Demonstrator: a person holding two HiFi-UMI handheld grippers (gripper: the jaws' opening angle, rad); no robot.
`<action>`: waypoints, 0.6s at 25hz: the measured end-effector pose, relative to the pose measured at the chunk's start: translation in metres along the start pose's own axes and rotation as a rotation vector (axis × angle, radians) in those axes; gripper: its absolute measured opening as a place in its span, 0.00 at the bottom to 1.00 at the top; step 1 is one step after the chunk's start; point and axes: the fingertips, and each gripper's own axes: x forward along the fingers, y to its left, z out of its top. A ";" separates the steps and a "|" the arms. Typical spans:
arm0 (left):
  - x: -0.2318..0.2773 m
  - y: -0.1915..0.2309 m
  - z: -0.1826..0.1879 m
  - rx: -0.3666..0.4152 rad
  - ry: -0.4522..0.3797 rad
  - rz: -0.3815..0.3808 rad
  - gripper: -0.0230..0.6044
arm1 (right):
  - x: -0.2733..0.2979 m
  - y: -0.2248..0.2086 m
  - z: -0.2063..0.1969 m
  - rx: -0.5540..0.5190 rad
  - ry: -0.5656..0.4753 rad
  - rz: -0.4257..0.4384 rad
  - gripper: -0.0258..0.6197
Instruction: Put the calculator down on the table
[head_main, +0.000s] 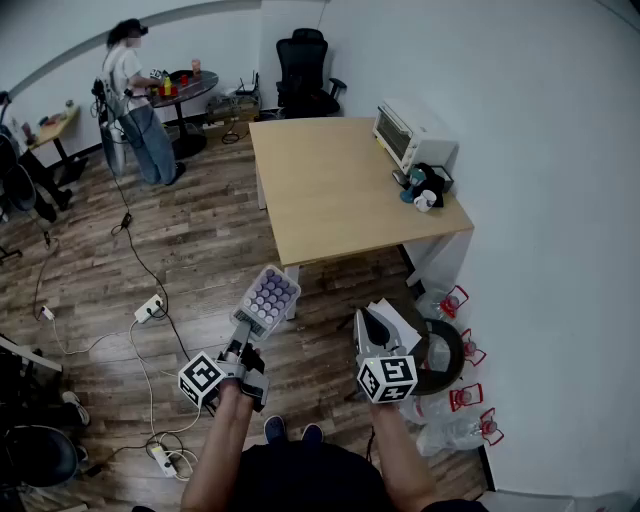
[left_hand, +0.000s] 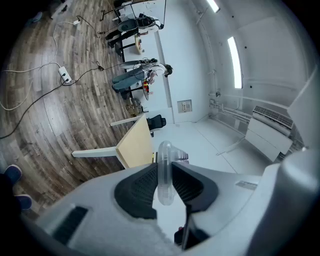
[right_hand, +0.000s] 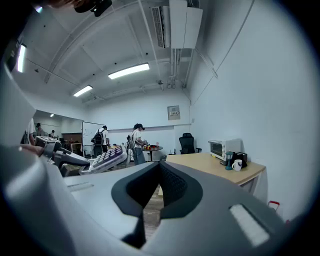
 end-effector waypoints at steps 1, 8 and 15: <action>0.001 -0.001 0.000 0.002 0.004 -0.004 0.18 | 0.000 0.000 0.001 -0.003 -0.002 -0.001 0.05; 0.000 -0.004 -0.002 0.007 0.021 -0.023 0.18 | -0.004 0.004 0.000 -0.007 -0.004 -0.008 0.05; 0.000 -0.001 0.000 0.000 0.025 -0.018 0.18 | -0.006 0.002 0.004 0.020 -0.046 -0.015 0.05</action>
